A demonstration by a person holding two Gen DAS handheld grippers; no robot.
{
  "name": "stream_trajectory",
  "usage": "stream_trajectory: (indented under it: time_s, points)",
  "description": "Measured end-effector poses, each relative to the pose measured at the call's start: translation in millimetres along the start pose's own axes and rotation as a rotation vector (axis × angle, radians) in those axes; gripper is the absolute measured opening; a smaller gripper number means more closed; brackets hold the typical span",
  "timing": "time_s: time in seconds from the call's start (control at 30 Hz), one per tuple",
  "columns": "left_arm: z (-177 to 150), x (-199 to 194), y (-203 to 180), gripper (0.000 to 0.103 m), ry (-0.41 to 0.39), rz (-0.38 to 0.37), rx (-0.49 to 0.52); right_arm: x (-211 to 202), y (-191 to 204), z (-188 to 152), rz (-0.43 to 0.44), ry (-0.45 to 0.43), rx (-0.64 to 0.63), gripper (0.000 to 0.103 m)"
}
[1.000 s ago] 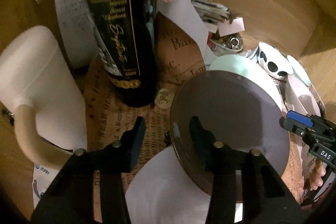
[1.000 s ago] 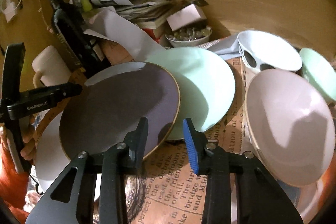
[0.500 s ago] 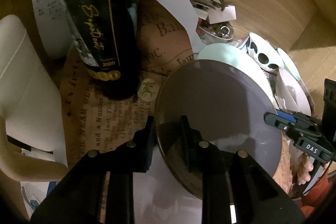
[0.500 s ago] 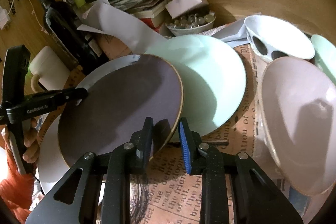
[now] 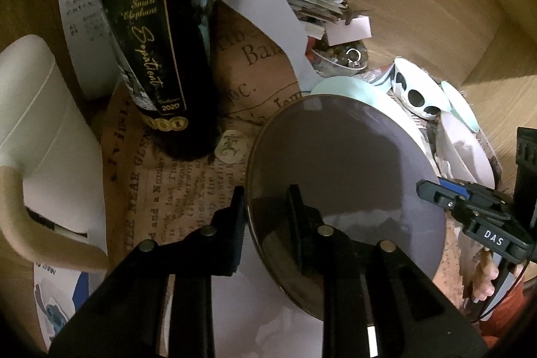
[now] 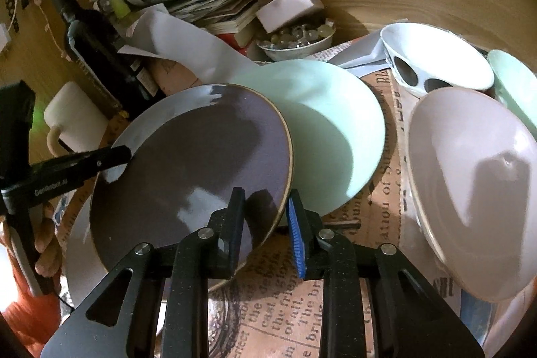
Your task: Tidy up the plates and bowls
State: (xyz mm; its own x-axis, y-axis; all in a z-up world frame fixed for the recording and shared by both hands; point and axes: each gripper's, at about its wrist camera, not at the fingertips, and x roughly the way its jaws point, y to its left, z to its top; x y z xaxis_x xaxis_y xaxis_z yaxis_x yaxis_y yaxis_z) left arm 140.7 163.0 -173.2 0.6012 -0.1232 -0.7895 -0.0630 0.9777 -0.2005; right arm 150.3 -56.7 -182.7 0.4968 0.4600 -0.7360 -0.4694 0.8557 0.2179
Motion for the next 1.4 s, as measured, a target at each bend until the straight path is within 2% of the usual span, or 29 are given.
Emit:
stream_trajectory:
  time_s: [0.37,0.87,1.4]
  points:
    - [-13,-24,-15,0.023,-0.052,0.010,0.002,-24,4,-10,-0.005,-0.041,-0.005,0.023]
    - [-39,-41,-51,0.023,-0.066,-0.008,0.008,-68,3,-38,-0.008,-0.096,0.017,0.023]
    - [-71,-38,-101,0.023,-0.018,-0.030,0.035,-104,-28,-80,-0.019,-0.129,0.091,0.023]
